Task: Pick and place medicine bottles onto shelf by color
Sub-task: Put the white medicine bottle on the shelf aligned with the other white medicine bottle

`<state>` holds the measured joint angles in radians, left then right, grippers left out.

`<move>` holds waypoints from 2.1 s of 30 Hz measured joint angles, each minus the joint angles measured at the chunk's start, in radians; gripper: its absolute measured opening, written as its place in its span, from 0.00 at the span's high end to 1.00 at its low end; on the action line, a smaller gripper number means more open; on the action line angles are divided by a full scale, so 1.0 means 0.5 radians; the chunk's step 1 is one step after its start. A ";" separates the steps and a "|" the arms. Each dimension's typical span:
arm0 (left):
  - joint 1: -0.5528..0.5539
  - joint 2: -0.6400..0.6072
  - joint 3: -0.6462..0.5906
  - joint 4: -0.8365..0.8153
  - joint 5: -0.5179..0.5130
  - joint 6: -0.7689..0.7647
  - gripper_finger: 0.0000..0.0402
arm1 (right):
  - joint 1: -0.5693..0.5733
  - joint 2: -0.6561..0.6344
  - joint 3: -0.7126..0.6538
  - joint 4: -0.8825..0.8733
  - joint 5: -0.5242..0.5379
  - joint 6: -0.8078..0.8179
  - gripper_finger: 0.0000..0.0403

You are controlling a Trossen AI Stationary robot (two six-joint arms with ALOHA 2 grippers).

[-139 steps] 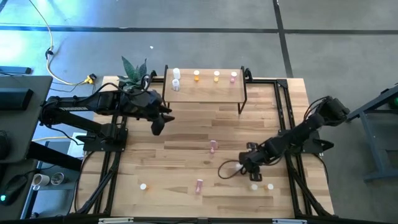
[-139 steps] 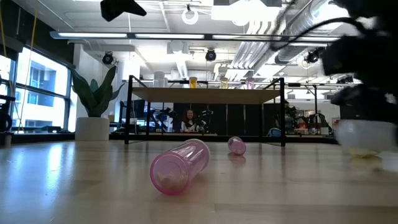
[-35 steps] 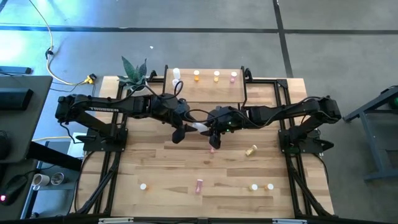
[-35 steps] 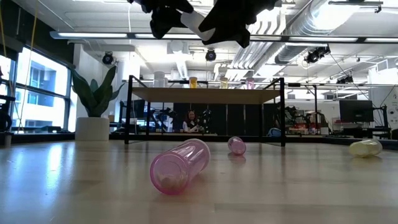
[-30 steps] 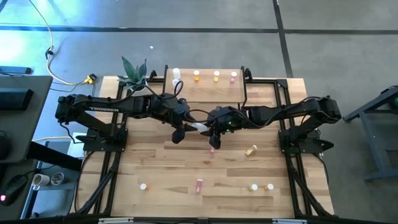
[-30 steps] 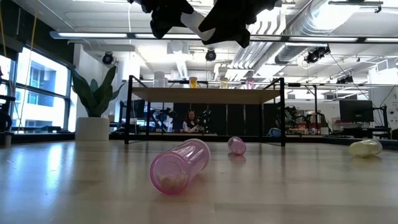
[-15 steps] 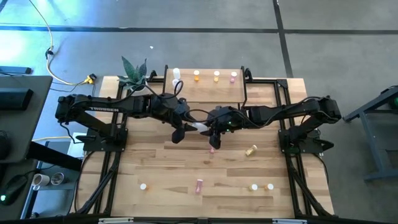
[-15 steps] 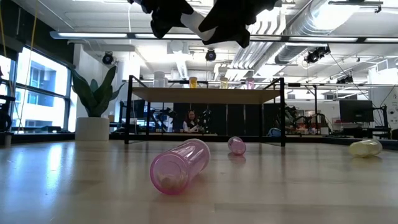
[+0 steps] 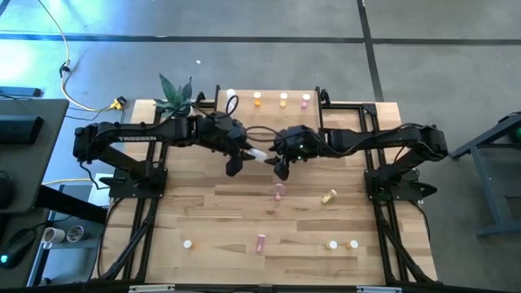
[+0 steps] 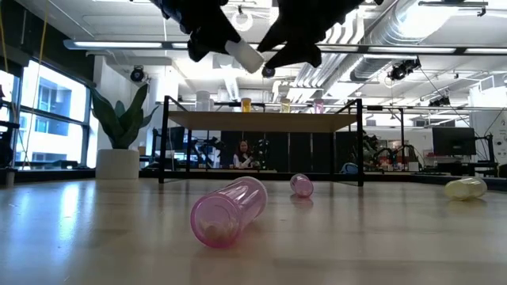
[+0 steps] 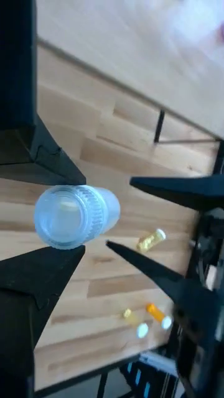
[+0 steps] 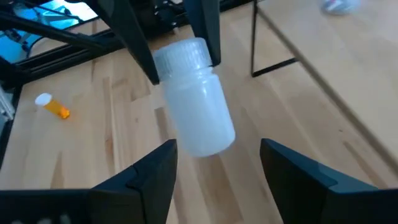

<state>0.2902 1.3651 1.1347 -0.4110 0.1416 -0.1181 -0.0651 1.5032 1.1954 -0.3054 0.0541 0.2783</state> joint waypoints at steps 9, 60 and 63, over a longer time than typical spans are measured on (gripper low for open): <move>0.164 -0.003 0.284 -0.587 -0.284 0.267 0.65 | -0.185 -0.125 0.001 -0.052 -0.012 -0.149 0.45; 0.629 0.446 0.780 -1.446 -0.373 0.205 0.65 | -0.709 -0.170 0.002 -0.144 -0.012 -0.381 0.45; 0.629 0.446 0.780 -1.449 -0.373 0.204 0.65 | -0.709 -0.170 0.002 -0.145 -0.012 -0.381 0.45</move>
<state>0.6048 1.5879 1.5246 -1.1355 -0.0449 -0.0163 -0.4194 1.4181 1.1961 -0.3777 0.0483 0.0879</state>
